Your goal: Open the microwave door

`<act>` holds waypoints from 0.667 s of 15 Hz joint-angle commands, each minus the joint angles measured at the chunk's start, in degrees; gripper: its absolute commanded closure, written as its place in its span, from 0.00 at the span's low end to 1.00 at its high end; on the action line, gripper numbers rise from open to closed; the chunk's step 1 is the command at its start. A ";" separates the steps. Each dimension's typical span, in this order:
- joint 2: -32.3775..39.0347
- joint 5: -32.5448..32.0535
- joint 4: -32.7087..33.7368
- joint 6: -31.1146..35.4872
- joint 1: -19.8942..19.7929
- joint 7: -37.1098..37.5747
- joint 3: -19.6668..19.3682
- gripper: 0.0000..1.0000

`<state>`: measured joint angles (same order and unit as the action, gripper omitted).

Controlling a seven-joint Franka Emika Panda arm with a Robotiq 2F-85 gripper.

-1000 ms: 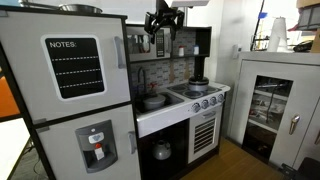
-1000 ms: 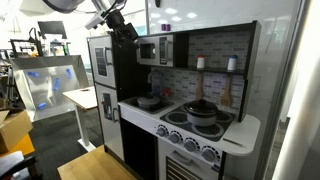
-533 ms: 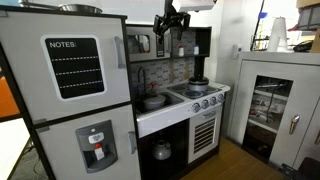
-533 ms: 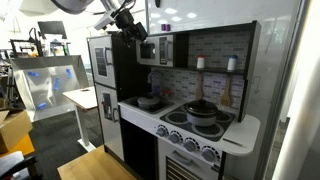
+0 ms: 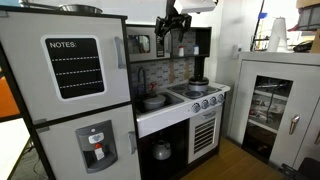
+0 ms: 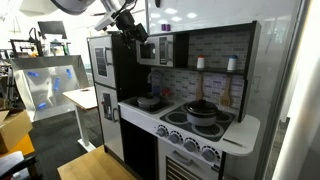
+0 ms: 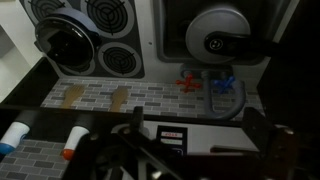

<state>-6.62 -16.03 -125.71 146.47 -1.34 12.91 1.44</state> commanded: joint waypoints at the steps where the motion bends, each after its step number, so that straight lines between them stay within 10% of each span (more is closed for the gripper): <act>1: 0.60 -0.47 -0.68 1.40 -0.47 -0.72 -0.19 0.00; 10: 4.19 -0.69 2.42 8.40 -1.08 -0.75 -1.24 0.00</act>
<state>-5.31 -16.04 -125.24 151.92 -1.83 12.91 0.33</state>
